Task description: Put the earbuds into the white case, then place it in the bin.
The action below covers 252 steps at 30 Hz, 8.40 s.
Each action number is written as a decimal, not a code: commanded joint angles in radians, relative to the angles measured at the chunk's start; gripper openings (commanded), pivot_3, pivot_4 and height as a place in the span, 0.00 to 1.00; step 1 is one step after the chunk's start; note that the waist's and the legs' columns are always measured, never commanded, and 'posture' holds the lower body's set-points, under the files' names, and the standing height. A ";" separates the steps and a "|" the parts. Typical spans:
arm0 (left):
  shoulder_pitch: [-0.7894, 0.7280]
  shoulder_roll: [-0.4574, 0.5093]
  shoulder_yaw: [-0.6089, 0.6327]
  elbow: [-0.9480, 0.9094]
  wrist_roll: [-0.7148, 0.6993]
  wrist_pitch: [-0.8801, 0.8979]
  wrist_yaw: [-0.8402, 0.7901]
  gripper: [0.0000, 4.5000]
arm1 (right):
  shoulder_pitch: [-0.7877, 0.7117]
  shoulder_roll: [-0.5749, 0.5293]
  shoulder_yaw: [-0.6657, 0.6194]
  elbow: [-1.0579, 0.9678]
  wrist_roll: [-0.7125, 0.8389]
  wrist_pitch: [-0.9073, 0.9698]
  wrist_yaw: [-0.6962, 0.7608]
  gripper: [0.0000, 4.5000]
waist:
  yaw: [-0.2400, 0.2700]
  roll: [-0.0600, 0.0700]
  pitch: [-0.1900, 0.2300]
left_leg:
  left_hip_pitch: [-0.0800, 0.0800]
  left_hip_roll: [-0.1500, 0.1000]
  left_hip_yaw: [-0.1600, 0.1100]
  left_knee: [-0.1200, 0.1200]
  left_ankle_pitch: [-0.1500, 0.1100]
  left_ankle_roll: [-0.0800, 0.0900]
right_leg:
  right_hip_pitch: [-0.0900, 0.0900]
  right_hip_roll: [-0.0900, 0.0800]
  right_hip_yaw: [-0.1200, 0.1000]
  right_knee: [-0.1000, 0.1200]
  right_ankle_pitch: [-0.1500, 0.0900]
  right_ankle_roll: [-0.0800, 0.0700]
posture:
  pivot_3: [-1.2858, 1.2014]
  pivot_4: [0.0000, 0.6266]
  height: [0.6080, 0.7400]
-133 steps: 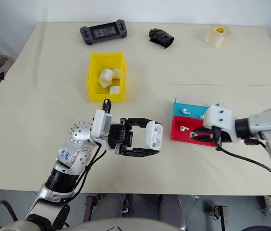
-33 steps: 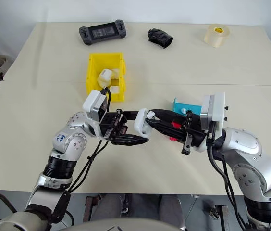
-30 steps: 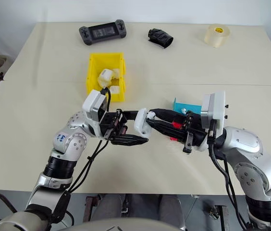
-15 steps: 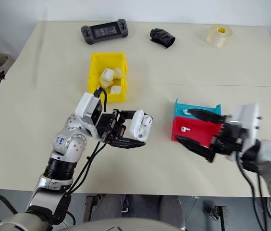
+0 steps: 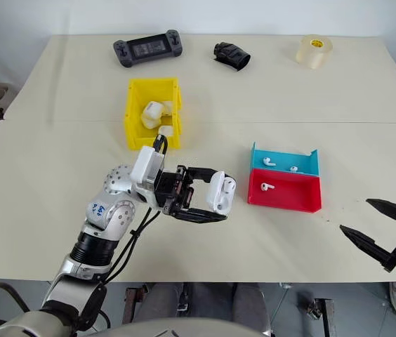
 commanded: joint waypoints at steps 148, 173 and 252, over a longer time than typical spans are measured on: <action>-0.078 -0.034 0.071 0.029 -0.060 0.147 0.112 0.62 | -0.368 0.490 0.517 -0.613 0.577 0.377 -0.622 0.12 | -0.001 0.004 0.002 | -0.003 -0.003 -0.003 -0.001 0.001 -0.002 | -0.007 0.001 0.000 0.009 0.000 0.000 | 0.52 0.24 1.00; -0.092 -0.046 0.087 0.029 -0.063 0.148 0.135 0.62 | -0.310 0.361 0.596 -0.563 0.552 0.334 -0.587 0.29 | 0.000 0.004 0.002 | -0.002 -0.003 -0.003 -0.001 0.001 -0.002 | -0.006 0.001 0.000 0.008 0.000 0.000 | 0.52 0.24 1.00; -0.301 0.086 0.336 0.386 0.357 0.125 0.857 0.62 | -0.298 0.210 0.362 -0.347 0.136 0.084 -0.328 0.99 | 0.004 0.000 0.004 | -0.002 -0.005 -0.003 0.001 0.002 -0.002 | -0.006 0.000 -0.002 0.010 0.000 0.000 | 0.52 0.24 1.00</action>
